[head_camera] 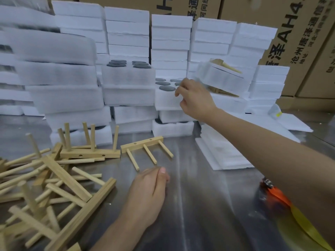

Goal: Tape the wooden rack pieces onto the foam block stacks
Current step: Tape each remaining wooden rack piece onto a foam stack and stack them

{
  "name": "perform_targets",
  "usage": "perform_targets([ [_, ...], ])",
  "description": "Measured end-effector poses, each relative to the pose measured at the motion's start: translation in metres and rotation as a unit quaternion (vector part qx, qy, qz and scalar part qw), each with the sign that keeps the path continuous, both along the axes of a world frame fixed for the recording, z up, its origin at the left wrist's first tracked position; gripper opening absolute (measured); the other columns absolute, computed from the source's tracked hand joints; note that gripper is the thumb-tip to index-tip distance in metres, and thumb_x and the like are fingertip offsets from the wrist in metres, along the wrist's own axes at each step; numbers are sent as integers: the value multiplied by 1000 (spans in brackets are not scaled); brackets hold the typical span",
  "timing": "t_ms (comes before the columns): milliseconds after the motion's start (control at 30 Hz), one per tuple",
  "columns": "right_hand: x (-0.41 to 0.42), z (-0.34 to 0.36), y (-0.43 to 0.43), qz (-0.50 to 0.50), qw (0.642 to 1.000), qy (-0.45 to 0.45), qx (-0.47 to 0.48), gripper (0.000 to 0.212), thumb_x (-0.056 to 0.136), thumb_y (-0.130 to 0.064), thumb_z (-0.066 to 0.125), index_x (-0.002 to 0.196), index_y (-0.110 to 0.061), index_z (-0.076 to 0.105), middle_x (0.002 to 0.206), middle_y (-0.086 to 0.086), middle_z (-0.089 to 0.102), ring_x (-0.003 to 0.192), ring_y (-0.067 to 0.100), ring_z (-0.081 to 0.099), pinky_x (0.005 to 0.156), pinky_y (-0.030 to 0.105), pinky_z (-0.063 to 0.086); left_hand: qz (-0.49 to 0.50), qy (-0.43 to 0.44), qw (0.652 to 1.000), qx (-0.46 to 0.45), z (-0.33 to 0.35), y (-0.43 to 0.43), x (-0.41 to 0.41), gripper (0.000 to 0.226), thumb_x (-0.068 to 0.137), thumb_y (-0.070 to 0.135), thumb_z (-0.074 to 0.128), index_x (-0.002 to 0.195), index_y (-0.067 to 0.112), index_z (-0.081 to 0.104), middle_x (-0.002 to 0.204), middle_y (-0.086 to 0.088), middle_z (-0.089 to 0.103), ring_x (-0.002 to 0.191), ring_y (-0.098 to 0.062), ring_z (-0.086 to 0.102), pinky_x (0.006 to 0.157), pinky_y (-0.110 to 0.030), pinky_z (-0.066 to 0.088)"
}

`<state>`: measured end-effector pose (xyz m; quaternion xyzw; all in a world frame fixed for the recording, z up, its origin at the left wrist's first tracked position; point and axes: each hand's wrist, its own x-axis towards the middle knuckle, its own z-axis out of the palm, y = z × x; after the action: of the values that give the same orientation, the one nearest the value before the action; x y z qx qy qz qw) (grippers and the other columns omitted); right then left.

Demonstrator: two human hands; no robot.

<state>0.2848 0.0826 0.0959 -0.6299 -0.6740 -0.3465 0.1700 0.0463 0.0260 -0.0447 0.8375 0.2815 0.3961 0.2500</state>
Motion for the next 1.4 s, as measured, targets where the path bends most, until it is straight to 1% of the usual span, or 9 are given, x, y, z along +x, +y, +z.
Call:
perform_targets([
  [133, 10, -9, 10, -35, 995, 64, -64, 59, 80, -19, 66, 134, -8, 46, 137, 14, 42, 119, 33, 45, 96, 40, 36, -7, 8, 1000, 12, 0, -1, 0, 51, 96, 39, 21, 70, 18, 60, 67, 5, 60, 81, -4, 53, 72, -13, 37],
  [267, 3, -19, 30, -129, 984, 32, -120, 94, 75, -31, 76, 149, -20, 19, 148, 11, 28, 137, 30, 28, 117, 47, 11, -6, 17, 1000, 7, 0, -1, 0, 50, 95, 38, 22, 71, 15, 60, 68, 3, 60, 81, -6, 51, 73, -14, 36],
  [700, -30, 22, -29, -167, 984, 51, 15, 68, 77, -28, 75, 134, -15, 40, 129, 9, 50, 111, 34, 49, 91, 43, 35, 19, 16, 999, -22, -2, 6, 2, 49, 99, 35, 24, 79, 10, 61, 74, 0, 62, 73, -7, 54, 67, -25, 37],
  [867, -86, 16, -135, -104, 987, 67, 105, 73, 60, -15, 77, 128, -12, 50, 123, 12, 55, 100, 36, 53, 80, 41, 35, 38, -46, 995, -81, -1, 4, 1, 60, 99, 54, 16, 127, 17, 54, 125, -2, 60, 117, -18, 53, 96, -23, 35],
  [1000, -133, -36, -212, -46, 990, 0, 137, 70, 47, -10, 78, 113, -11, 53, 119, 14, 62, 94, 34, 52, 71, 39, 32, 26, -295, 909, -295, 13, 7, -5, 54, 103, 45, 23, 131, 11, 54, 132, -9, 57, 126, -27, 51, 110, -48, 36],
  [1100, -158, -82, -239, -10, 998, -18, 53, 55, 58, -19, 71, 110, -15, 52, 114, 12, 67, 83, 31, 62, 67, 36, 42, 5, -336, 844, -417, 22, 5, -17, 55, 102, 47, 28, 127, 10, 60, 125, -15, 63, 120, -35, 56, 106, -54, 39],
  [1200, -168, -103, -247, 2, 996, 13, -84, 61, 59, -57, 79, 103, -16, 70, 106, 7, 69, 79, 25, 67, 65, 29, 52, -11, -295, 818, -493, 24, -5, -24, 50, 96, 45, 40, 120, 7, 62, 117, -21, 66, 109, -39, 62, 102, -55, 43],
  [1267, -166, -96, -243, 16, 985, 84, -153, 63, 71, -72, 55, 105, -22, 69, 105, -3, 67, 87, 21, 63, 76, 27, 47, -14, -285, 842, -457, 25, -8, -25, 25, 93, 23, 48, 110, 9, 60, 110, -16, 66, 100, -32, 63, 94, -45, 47],
  [1400, -126, -68, -214, 15, 966, 255, -49, 36, 90, -48, 48, 118, -29, 60, 100, -11, 68, 95, 22, 60, 79, 31, 39, -30, -275, 868, -413, 27, -12, -25, 32, 84, -1, 49, 116, 5, 53, 101, -14, 66, 88, -25, 64, 78, -38, 49],
])
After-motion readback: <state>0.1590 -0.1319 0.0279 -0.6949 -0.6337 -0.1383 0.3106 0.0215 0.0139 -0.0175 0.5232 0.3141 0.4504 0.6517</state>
